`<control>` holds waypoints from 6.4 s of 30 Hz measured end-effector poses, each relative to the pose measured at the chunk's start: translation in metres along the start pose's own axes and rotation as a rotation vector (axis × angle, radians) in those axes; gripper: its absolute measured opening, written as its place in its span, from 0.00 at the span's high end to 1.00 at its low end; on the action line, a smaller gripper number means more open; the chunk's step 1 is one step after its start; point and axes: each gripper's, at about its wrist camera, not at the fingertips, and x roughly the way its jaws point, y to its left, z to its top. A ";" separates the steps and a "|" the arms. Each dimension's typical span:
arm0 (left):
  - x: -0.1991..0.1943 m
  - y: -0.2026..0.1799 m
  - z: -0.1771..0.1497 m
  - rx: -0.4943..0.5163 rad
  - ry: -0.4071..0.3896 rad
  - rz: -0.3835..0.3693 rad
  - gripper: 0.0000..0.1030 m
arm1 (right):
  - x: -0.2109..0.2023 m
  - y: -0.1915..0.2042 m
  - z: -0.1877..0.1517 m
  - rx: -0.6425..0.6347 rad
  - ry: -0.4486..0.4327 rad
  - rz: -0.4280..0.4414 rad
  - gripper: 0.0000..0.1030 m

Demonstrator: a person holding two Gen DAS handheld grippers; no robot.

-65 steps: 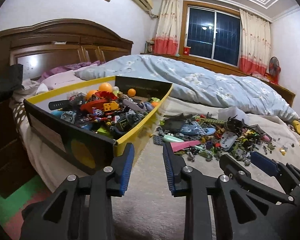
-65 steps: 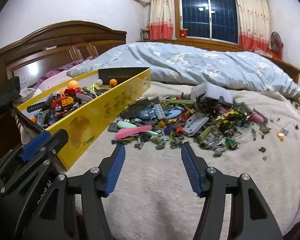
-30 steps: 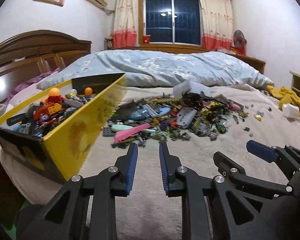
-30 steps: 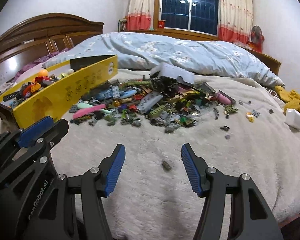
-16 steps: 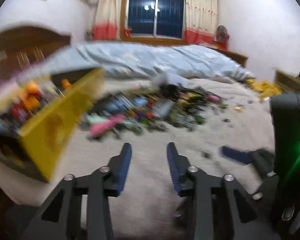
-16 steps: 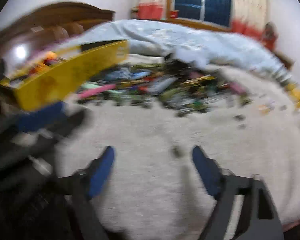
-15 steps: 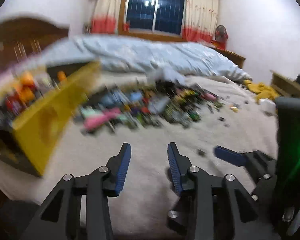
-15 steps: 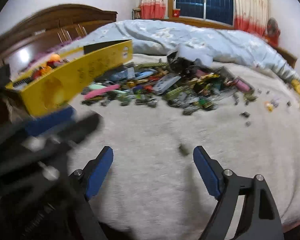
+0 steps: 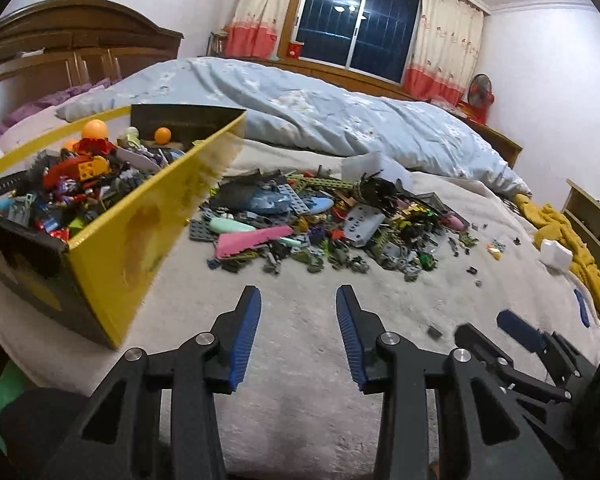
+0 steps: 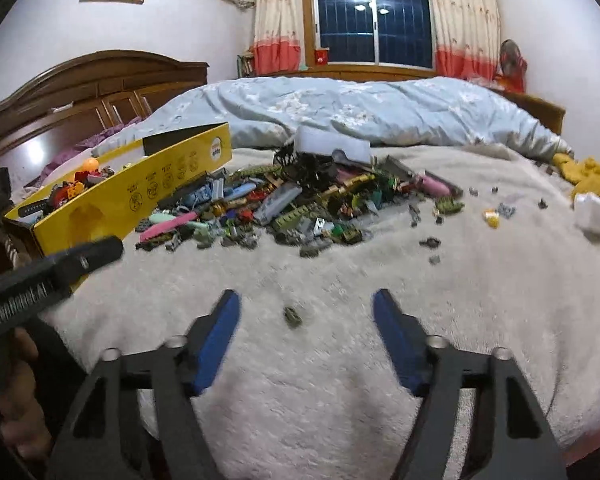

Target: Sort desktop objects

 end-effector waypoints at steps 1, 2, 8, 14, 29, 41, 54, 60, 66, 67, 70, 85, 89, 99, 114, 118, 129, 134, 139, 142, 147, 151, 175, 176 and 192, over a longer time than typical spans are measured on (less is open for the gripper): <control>0.001 0.001 0.001 -0.002 0.001 0.001 0.61 | 0.002 -0.005 -0.005 -0.007 -0.002 0.019 0.49; 0.001 0.002 0.002 -0.004 0.002 0.001 0.61 | 0.003 -0.007 -0.009 -0.016 -0.004 0.043 0.54; 0.015 0.017 0.010 -0.081 0.049 -0.026 0.61 | 0.015 -0.011 -0.020 -0.051 0.018 0.082 0.66; 0.046 0.021 0.007 -0.122 0.154 -0.017 0.61 | 0.028 -0.002 -0.025 -0.011 0.081 0.085 0.62; 0.094 -0.053 -0.001 0.296 0.081 0.115 0.61 | 0.053 0.010 -0.014 0.000 0.134 0.061 0.36; 0.109 -0.028 0.008 0.121 0.151 0.079 0.61 | 0.052 -0.011 -0.007 0.150 0.183 0.154 0.36; 0.118 -0.024 0.014 0.093 0.150 0.071 0.61 | 0.049 -0.006 -0.010 0.114 0.180 0.131 0.36; 0.120 -0.026 0.016 0.079 0.145 0.072 0.61 | 0.049 -0.004 -0.011 0.097 0.184 0.127 0.36; 0.126 -0.033 0.013 0.122 0.169 0.078 0.61 | 0.047 -0.003 -0.014 0.081 0.162 0.123 0.36; 0.128 -0.032 0.013 0.125 0.176 0.081 0.61 | 0.046 -0.003 -0.015 0.075 0.155 0.119 0.37; 0.127 -0.029 0.012 0.108 0.177 0.067 0.68 | 0.042 -0.003 -0.020 0.053 0.123 0.055 0.64; 0.093 -0.030 0.002 0.163 0.118 0.011 0.84 | 0.029 -0.005 -0.030 0.019 0.063 0.011 0.91; 0.082 -0.025 -0.010 0.123 0.123 0.036 0.84 | 0.029 -0.010 -0.032 0.104 0.064 0.014 0.86; 0.076 -0.021 -0.028 0.150 0.144 0.019 0.83 | 0.037 0.018 -0.034 0.044 0.012 -0.026 0.42; 0.070 -0.012 -0.027 0.137 0.173 -0.009 0.83 | 0.048 0.039 -0.027 -0.102 -0.020 -0.134 0.86; 0.065 -0.015 -0.030 0.165 0.154 0.008 0.83 | 0.043 0.033 -0.024 -0.058 0.002 -0.083 0.86; 0.068 -0.009 -0.031 0.084 0.121 -0.013 0.75 | 0.029 0.042 -0.036 -0.068 -0.045 -0.087 0.85; 0.078 -0.020 -0.028 0.130 0.135 0.022 0.72 | 0.036 0.043 -0.045 -0.084 -0.082 -0.097 0.81; 0.078 -0.026 -0.029 0.167 0.134 0.054 0.85 | 0.036 0.045 -0.044 -0.125 -0.084 -0.104 0.86; 0.072 -0.020 -0.027 0.125 0.118 0.035 0.85 | 0.031 0.044 -0.040 -0.130 -0.083 -0.106 0.86; 0.050 -0.014 -0.022 0.075 0.044 -0.061 0.85 | 0.014 0.043 -0.024 -0.127 -0.151 -0.061 0.86; 0.033 -0.018 -0.020 0.087 -0.033 -0.057 0.85 | 0.006 0.045 -0.012 -0.115 -0.182 -0.029 0.86; -0.010 0.003 -0.017 0.105 -0.137 -0.064 0.85 | -0.001 0.075 0.005 -0.075 -0.120 0.148 0.85; -0.012 0.004 -0.016 0.103 -0.142 -0.064 0.85 | -0.001 0.076 0.005 -0.075 -0.119 0.150 0.85; -0.055 0.045 0.000 0.038 -0.268 -0.002 0.85 | -0.021 0.130 0.034 -0.220 -0.168 0.196 0.85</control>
